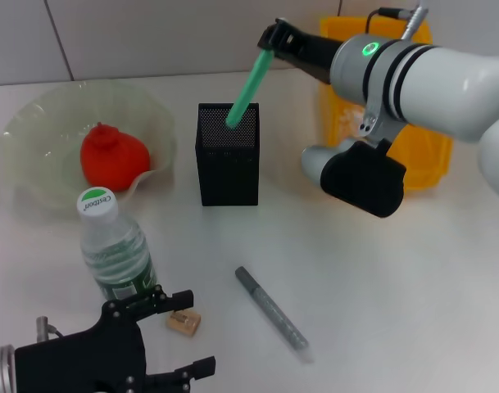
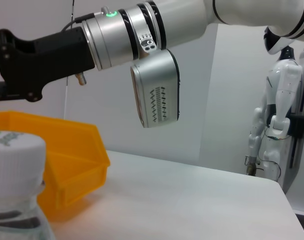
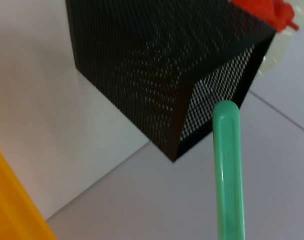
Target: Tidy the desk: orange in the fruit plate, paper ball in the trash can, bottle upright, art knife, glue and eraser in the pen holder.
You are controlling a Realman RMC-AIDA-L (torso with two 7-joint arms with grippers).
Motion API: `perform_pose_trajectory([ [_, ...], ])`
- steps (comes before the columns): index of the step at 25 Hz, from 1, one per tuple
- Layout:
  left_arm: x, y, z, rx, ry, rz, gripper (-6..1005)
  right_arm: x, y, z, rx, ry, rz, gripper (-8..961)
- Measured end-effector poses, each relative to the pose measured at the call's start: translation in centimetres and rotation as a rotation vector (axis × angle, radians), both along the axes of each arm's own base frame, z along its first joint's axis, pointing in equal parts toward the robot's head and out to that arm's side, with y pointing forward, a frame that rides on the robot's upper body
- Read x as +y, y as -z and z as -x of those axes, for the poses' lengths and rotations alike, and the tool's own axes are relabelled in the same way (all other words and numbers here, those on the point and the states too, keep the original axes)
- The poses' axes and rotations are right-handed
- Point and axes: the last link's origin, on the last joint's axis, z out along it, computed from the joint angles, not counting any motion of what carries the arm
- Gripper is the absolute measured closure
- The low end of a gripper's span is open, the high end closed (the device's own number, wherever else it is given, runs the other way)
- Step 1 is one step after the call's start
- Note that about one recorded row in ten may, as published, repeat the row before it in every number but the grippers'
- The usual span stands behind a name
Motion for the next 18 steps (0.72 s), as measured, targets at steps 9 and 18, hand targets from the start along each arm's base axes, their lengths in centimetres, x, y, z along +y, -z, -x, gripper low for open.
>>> perform_pose_trajectory([
  [9, -0.04, 0.12, -0.08, -0.005, 0.001, 0.005, 157, -0.05, 0.73, -0.26, -0.005, -0.018, 0.006, 735],
  [18, 0.01, 0.13, -0.13, -0.006, 0.002, 0.006, 158, -0.07, 0.71, -0.58, -0.006, -0.004, 0.010, 699],
])
